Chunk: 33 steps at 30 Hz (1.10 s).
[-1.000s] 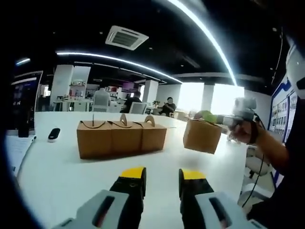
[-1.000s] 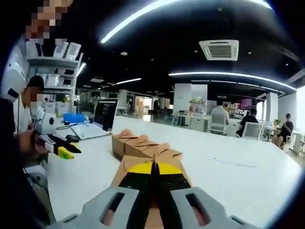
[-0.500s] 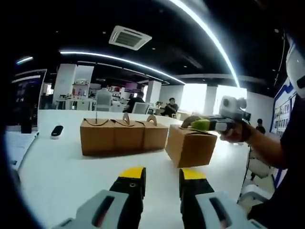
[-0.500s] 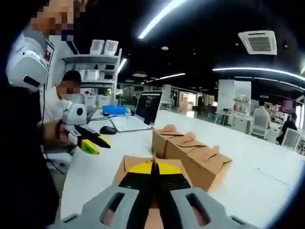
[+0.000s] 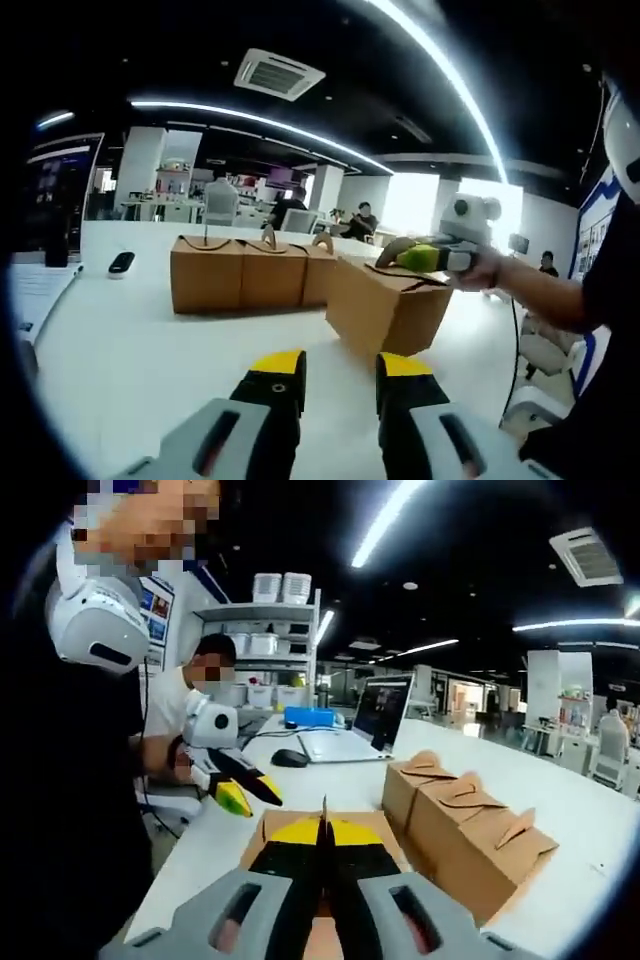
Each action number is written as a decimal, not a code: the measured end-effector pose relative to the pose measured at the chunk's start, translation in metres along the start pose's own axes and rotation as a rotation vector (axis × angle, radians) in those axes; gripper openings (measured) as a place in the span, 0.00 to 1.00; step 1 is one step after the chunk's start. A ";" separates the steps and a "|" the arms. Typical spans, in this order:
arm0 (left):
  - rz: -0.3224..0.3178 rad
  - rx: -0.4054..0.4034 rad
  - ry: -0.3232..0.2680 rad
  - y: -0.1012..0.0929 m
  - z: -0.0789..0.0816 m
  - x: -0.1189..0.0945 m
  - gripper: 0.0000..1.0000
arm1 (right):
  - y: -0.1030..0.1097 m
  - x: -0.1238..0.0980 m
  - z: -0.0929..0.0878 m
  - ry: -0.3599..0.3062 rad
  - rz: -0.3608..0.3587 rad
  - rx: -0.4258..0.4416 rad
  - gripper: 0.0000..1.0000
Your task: Pick up one paper box from the group, open the paper box, and remove the item inside
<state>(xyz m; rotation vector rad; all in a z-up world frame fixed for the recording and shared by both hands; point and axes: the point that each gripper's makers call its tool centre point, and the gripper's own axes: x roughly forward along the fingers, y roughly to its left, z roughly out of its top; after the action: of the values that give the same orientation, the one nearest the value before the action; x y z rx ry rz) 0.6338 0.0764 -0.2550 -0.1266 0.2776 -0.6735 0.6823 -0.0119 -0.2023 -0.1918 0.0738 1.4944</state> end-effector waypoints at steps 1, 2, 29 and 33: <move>-0.004 -0.001 -0.001 -0.001 0.000 0.000 0.30 | -0.002 0.002 -0.002 0.004 0.009 0.008 0.03; -0.006 -0.001 -0.002 -0.002 0.000 0.001 0.30 | -0.002 0.003 -0.004 0.008 0.017 0.012 0.03; -0.026 -0.042 -0.044 -0.010 0.005 0.001 0.30 | 0.002 0.006 0.001 -0.100 0.085 0.188 0.36; -0.023 -0.031 -0.035 -0.009 0.004 0.001 0.30 | -0.003 -0.004 0.019 -0.182 -0.040 0.260 0.36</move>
<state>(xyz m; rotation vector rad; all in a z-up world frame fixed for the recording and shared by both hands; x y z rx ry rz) 0.6304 0.0692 -0.2499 -0.1716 0.2535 -0.6891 0.6838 -0.0128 -0.1826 0.1514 0.1169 1.4413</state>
